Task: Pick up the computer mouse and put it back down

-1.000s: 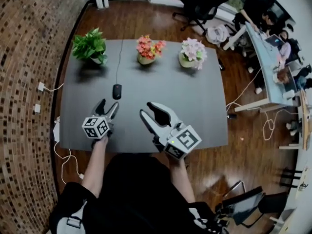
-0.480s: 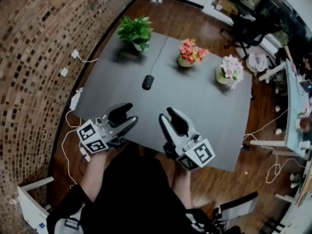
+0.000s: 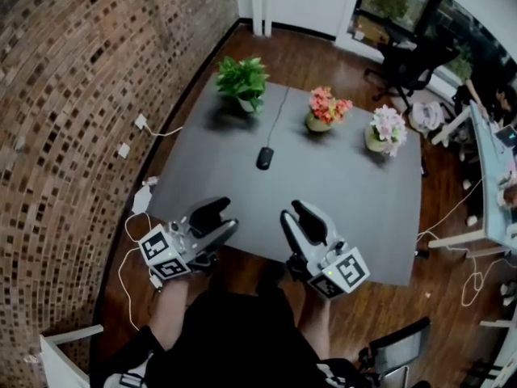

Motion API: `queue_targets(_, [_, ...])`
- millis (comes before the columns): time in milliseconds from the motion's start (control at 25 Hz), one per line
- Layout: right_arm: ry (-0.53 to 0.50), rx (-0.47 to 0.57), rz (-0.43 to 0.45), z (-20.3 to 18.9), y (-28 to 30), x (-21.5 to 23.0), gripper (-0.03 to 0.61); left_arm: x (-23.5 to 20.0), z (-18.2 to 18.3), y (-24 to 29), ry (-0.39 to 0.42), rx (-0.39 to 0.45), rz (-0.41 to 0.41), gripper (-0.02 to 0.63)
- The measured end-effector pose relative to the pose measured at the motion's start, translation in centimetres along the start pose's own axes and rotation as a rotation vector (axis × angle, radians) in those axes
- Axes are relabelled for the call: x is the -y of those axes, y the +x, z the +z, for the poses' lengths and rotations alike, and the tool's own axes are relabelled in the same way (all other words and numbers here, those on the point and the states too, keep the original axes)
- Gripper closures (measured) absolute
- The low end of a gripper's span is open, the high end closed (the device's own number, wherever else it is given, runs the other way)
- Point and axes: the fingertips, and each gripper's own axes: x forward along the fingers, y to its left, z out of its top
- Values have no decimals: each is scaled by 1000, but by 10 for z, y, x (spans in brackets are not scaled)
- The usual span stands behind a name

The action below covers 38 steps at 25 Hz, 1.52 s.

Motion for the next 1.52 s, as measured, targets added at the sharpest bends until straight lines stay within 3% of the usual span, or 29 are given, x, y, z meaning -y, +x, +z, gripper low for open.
queue_targets(160, [1, 17, -6, -22, 14, -57, 465, 18, 22, -55, -4, 26, -82, 396])
queue_targets(320, [23, -1, 5, -58, 24, -137, 465, 24, 29, -127, -44, 43, -118, 410])
queue_targets(440, [9, -36, -34, -85, 22, -183, 465, 30, 31, -163, -89, 58, -168, 421])
queue_targets(640, [-70, -49, -71, -82, 19, -241, 466, 66, 37, -190, -116, 75, -271, 425])
queue_targets(960, [-138, -21, -6, -67, 22, -285, 486, 119, 70, -203, -43, 130, -344, 425])
queue_targets(1080, [-134, 5, 0, -62, 3, -292, 508, 130, 51, -204, -49, 121, -323, 425])
queue_targets(1360, [-104, 92, -14, -31, -60, -298, 578, 200, 26, -183, -40, 69, -319, 425])
queue_targets(1520, [-122, 129, -9, -17, -95, -303, 578, 225, 11, -178, 4, 48, -297, 451])
